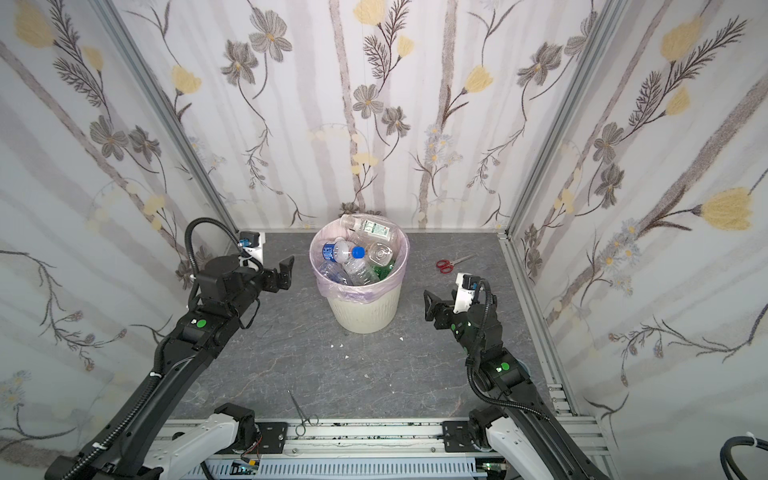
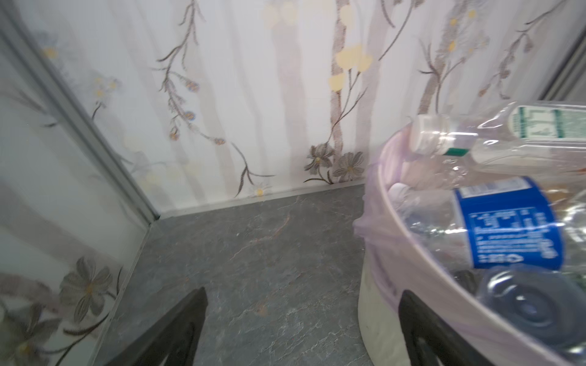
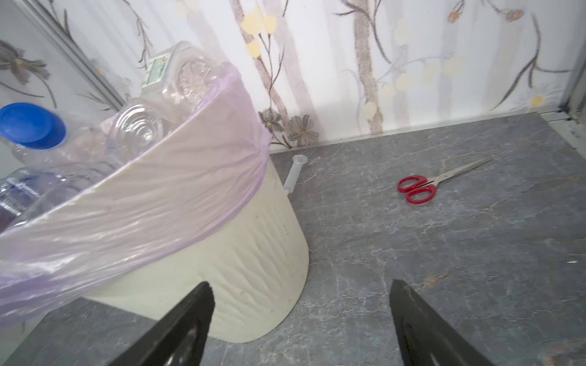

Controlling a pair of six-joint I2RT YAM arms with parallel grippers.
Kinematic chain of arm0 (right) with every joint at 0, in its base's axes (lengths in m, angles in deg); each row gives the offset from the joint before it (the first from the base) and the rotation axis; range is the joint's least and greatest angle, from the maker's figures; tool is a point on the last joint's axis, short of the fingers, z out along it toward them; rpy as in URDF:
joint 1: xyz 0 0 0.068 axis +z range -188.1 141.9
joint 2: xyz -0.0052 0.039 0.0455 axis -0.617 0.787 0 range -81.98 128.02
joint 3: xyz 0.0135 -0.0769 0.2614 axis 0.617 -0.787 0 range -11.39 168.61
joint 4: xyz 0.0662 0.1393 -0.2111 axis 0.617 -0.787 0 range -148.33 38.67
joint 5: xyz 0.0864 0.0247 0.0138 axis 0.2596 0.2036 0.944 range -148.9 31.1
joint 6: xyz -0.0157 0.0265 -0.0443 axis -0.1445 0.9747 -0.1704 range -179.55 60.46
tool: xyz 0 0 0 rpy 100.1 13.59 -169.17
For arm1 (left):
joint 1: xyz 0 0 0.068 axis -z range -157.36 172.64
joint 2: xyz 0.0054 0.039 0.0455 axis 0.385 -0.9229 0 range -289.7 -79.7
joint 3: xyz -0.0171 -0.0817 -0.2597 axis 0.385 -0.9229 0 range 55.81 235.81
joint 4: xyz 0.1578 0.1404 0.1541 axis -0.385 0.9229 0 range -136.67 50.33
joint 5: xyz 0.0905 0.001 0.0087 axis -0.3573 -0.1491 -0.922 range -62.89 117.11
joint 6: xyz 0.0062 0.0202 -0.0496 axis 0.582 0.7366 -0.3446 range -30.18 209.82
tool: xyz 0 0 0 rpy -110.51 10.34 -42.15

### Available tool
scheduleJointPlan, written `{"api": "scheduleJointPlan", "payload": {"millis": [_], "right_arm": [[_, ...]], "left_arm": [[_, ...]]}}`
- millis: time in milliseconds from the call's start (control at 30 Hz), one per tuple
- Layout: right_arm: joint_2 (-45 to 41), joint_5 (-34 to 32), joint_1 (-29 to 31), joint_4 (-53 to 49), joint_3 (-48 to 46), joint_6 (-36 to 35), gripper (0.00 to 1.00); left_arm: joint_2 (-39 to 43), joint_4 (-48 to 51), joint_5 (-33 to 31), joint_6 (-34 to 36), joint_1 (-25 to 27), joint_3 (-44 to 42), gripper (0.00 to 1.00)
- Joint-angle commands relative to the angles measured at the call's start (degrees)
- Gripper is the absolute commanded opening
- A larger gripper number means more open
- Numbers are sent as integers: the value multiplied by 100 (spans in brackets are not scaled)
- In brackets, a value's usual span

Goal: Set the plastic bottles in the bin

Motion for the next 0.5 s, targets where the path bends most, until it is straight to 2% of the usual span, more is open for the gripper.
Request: {"api": "scheduleJointPlan", "payload": {"millis": [0, 67, 233, 467], "right_arm": [[100, -519, -257, 435, 73, -488, 94], [177, -735, -511, 763, 19, -634, 99], [383, -1164, -1184, 1722, -326, -704, 100], [1002, -1440, -2016, 4322, -1683, -844, 100]], "left_arm": [[170, -1099, -375, -685, -233, -801, 96], [124, -1575, -530, -808, -303, -1354, 96], [3, -3383, -614, -949, -326, -2659, 97], [-741, -4403, -1162, -414, -397, -3345, 98]]}}
